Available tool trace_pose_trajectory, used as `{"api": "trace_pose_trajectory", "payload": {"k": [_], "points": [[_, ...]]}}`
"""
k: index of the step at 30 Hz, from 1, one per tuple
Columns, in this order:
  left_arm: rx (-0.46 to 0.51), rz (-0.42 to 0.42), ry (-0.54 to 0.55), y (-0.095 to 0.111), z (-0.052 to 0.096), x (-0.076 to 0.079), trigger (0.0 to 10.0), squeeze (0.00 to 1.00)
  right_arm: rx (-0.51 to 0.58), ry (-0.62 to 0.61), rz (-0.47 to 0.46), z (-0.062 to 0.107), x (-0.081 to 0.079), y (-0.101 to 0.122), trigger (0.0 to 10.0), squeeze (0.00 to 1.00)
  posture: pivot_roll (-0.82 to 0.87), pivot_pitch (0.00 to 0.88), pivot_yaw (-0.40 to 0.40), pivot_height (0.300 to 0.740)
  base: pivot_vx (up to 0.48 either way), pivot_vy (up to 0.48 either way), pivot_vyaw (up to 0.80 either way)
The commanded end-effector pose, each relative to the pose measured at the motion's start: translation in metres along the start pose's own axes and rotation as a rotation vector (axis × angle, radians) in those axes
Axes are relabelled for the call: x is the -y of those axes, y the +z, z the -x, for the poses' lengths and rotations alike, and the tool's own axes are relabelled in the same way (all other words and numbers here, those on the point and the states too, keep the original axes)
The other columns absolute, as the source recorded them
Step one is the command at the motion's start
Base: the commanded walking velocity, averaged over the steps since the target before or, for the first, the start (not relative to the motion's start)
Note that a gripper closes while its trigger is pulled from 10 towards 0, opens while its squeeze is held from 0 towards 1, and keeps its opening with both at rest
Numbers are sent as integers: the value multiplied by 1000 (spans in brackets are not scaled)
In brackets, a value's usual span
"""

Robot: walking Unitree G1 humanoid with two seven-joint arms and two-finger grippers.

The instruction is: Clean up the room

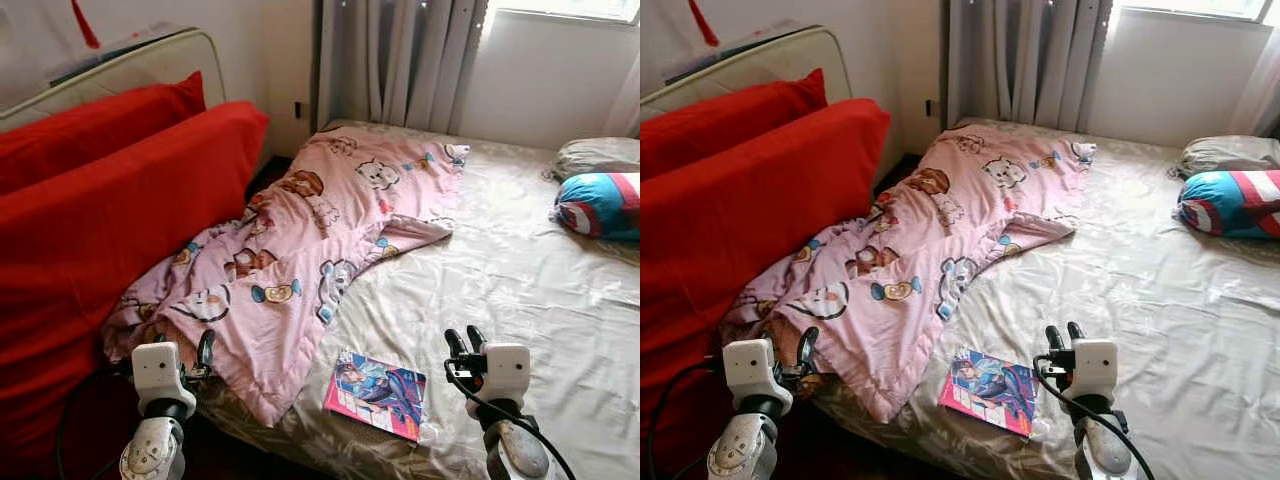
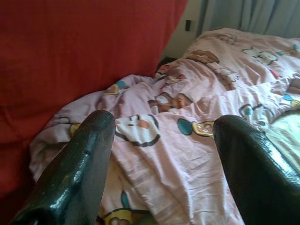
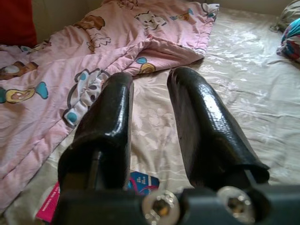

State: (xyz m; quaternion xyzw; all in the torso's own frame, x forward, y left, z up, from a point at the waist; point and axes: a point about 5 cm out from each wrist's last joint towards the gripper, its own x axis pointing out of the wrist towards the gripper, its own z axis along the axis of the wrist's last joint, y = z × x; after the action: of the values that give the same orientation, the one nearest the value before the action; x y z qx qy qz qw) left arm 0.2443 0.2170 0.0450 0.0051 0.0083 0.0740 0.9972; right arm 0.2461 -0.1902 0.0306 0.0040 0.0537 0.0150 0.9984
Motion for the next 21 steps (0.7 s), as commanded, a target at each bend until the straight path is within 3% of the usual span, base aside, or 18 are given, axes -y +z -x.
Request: {"api": "trace_pose_trajectory", "payload": {"k": [1, 15, 21], "points": [[28, 15, 5, 9, -5, 1, 10000, 0, 35, 4, -12, -6, -2, 10, 10000, 0, -84, 0, 0, 740, 0, 0, 0], [62, 1, 32, 20, -3, -4, 10000, 0, 23, 83, -36, -17, -22, 12, 10000, 0, -34, 0, 15, 740, 0, 0, 0], [58, 2, 34, 20, -2, -4, 10000, 0, 25, 69, -36, -17, -18, 13, 10000, 0, -45, 0, 15, 700, 0, 0, 0]]}}
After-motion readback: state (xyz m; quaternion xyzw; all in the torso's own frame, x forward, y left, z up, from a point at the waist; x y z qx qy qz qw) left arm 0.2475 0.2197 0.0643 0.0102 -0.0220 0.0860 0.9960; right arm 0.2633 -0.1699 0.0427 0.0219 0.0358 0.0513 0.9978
